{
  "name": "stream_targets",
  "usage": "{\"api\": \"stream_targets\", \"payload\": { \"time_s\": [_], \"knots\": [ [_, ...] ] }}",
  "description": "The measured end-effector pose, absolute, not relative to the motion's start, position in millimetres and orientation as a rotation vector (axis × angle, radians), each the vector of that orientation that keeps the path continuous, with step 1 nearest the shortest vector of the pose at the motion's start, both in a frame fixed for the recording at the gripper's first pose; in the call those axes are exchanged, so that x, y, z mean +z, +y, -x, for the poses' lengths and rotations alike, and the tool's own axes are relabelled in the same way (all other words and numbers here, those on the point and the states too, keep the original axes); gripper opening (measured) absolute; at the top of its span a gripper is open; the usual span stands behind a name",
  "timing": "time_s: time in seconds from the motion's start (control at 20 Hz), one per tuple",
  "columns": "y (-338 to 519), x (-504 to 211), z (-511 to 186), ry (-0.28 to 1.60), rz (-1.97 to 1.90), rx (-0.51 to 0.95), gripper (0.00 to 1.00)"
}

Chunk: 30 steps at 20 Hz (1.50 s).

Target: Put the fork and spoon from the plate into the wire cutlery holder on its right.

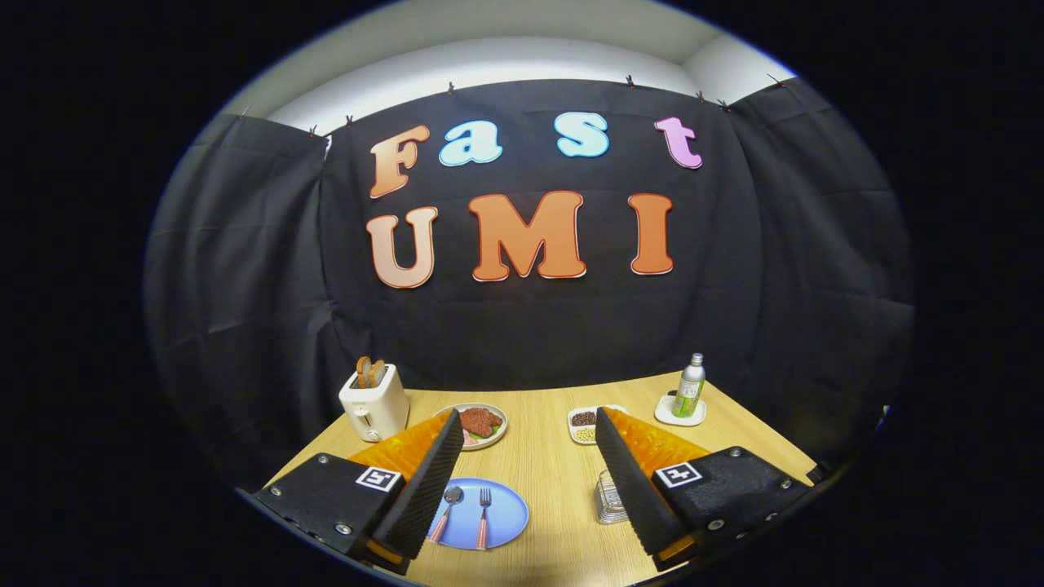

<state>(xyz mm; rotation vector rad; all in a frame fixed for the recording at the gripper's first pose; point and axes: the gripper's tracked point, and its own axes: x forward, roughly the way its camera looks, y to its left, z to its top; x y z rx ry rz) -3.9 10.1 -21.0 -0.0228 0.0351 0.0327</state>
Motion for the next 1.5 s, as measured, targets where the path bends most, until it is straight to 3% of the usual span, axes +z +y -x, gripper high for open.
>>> {"api": "stream_targets", "payload": {
  "time_s": [0.6, 1.05, 1.25, 1.5],
  "knots": [
    [51.3, -124.9, -30.8, 0.169, 0.066, 0.084, 0.97],
    [76.3, -232.1, -50.4, 0.372, 0.092, 0.138, 0.97],
    [80.3, -271.3, -57.6, 0.428, 0.139, 0.160, 0.89],
    [80.0, -312.8, -59.3, 0.508, 0.118, 0.167, 0.67]
  ]
}}
